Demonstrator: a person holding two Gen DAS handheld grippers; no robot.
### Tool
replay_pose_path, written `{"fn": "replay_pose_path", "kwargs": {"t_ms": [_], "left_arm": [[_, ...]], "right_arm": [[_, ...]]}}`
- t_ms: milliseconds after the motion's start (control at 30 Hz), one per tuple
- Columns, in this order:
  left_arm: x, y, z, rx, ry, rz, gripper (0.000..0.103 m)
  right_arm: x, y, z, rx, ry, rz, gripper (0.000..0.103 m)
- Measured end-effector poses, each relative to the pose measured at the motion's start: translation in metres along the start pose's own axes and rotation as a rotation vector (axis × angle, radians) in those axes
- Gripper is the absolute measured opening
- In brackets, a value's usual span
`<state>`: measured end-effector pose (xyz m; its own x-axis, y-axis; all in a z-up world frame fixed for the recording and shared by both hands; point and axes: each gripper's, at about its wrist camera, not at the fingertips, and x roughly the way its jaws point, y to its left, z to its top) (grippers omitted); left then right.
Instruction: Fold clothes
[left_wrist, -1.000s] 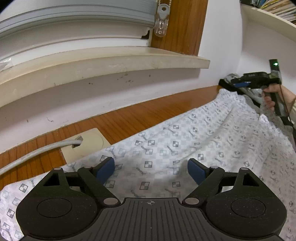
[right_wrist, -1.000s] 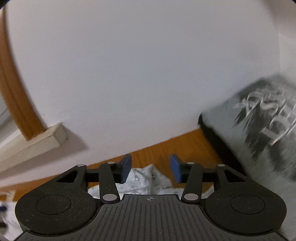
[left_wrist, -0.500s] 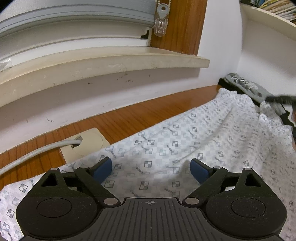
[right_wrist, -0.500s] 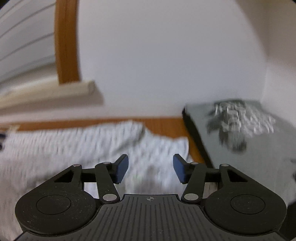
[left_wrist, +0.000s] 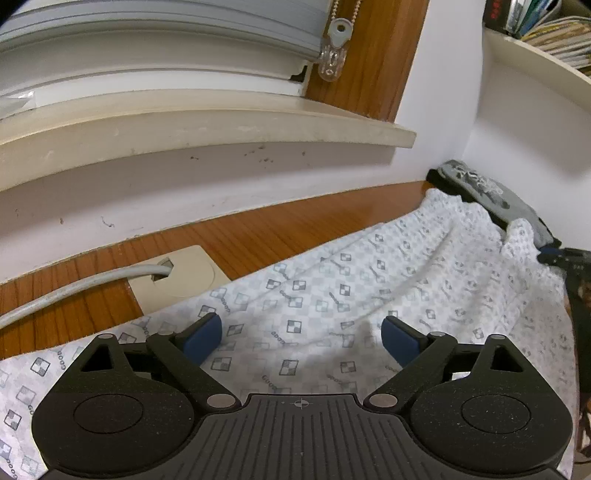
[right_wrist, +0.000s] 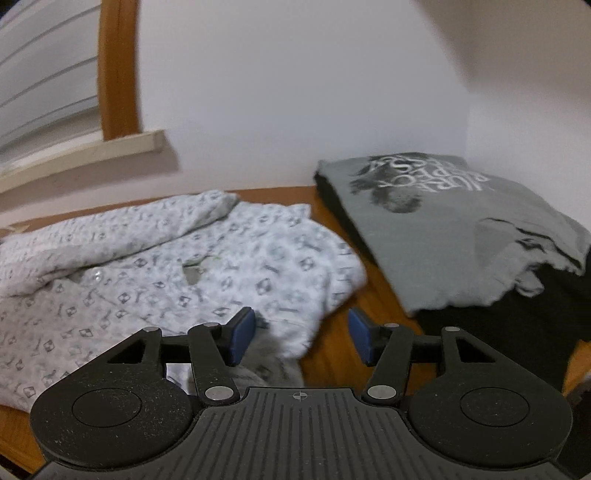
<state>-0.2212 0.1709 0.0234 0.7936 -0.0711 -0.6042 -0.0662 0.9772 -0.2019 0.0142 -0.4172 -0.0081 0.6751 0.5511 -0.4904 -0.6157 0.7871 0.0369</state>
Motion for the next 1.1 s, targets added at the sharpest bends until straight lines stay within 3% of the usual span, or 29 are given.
{"fn": "replay_pose_path", "kwargs": {"t_ms": [133,267,567,633,767,933,1100], "left_arm": [[0.0,-0.001,-0.001,0.003,0.0,0.005,0.095],[-0.002,0.0,-0.002,-0.008,-0.01,-0.003,0.095],[-0.046,0.027,-0.002,-0.066,-0.143,-0.053,0.096],[-0.056,0.04,-0.003,-0.109,-0.166,-0.054,0.102],[-0.067,0.056,-0.008,-0.145,-0.18,-0.035,0.102],[-0.069,0.057,-0.01,-0.139,-0.18,-0.029,0.102],[-0.065,0.047,-0.012,-0.112,-0.181,-0.039,0.102]], "right_arm": [[-0.003,0.004,0.0,0.024,-0.04,-0.021,0.06],[-0.004,0.022,0.007,0.02,-0.1,0.043,0.062],[0.012,0.106,0.013,-0.134,-0.056,0.174,0.078],[0.016,0.126,0.014,-0.176,-0.044,0.201,0.08],[0.022,0.164,0.014,-0.258,-0.022,0.251,0.084],[0.025,0.173,0.01,-0.269,-0.017,0.25,0.084],[0.012,0.127,0.006,-0.182,-0.035,0.161,0.084]]}}
